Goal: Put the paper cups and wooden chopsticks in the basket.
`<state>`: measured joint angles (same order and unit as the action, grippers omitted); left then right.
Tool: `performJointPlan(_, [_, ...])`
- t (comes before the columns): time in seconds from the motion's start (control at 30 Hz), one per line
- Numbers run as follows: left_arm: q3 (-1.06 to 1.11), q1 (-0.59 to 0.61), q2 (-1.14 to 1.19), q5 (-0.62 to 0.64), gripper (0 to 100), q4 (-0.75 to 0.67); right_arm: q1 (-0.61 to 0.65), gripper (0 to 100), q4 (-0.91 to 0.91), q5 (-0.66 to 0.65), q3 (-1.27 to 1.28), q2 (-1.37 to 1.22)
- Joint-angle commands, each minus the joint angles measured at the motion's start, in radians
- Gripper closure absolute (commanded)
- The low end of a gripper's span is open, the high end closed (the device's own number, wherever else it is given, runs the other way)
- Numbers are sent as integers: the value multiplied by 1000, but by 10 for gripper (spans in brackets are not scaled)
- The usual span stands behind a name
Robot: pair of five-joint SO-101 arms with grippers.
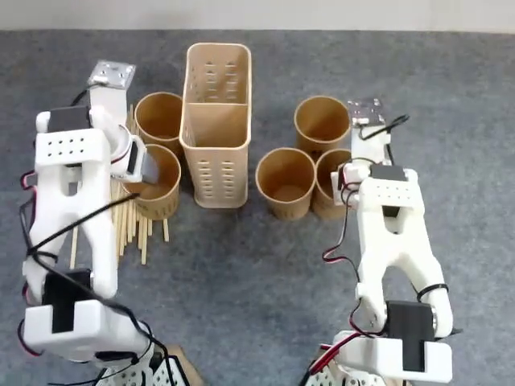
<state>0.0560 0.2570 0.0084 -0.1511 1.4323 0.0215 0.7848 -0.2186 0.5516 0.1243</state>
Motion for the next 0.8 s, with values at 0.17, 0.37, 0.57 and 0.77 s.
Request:
performJointPlan(0.17, [-8,-12,87,-6,779,-46,5,749,-10,0,-4,5])
performJointPlan(0.37, [-10,-18,133,-6,835,-95,5,793,-10,2,-5,5])
performJointPlan(0.57, [-12,-19,130,-80,957,-121,5,976,-5,6,-12,8])
performJointPlan(0.77, [-67,-15,130,-83,960,-114,2,995,44,3,-21,18])
